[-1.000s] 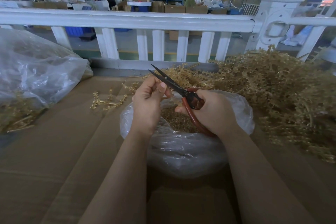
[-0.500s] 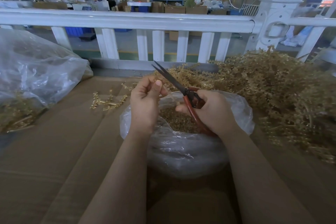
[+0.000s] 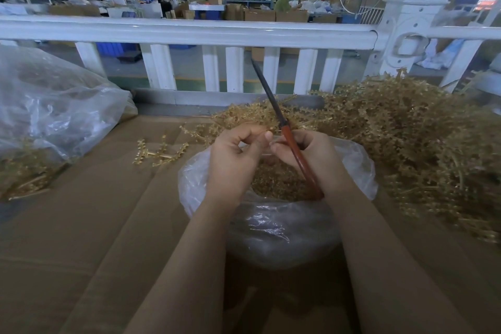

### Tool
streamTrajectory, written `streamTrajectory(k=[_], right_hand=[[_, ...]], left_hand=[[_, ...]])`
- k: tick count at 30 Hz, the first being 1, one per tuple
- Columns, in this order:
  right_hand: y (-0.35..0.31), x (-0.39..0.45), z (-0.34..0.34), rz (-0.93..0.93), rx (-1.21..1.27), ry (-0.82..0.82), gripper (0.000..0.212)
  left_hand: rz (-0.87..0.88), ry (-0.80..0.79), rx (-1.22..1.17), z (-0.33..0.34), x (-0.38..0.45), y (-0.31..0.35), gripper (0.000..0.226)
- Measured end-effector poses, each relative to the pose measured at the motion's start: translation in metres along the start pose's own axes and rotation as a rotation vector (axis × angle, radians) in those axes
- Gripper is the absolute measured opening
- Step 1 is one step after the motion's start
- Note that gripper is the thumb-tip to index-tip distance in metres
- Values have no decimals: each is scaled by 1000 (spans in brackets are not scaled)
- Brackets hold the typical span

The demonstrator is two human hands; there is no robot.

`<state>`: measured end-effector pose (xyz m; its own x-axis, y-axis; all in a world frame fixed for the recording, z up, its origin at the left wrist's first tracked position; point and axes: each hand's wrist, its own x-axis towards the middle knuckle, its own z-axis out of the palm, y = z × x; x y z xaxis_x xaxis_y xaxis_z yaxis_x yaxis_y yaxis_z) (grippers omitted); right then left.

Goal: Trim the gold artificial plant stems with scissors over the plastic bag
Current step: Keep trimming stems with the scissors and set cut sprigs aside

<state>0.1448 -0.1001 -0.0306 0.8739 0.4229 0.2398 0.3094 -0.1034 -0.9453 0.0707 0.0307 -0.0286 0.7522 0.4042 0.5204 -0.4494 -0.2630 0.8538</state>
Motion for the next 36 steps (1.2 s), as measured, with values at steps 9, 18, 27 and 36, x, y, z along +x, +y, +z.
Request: streamTrajectory(k=[9,18,27,36], right_hand=[[1,-4,-15,-8,358,33,19],[5,-2,-18,-69,407,58,17],[2,-4,-17,-69,417,78,20],[-8,-9,-11,-159,358,112,24]], left_hand=[[-302,143,-194,-15,7,-4,59],[-491,-164,-429,-16,7,0,24],[-422,-283,-373,-16,2,0,27],[-385,-180,-411,-11,3,0,23]])
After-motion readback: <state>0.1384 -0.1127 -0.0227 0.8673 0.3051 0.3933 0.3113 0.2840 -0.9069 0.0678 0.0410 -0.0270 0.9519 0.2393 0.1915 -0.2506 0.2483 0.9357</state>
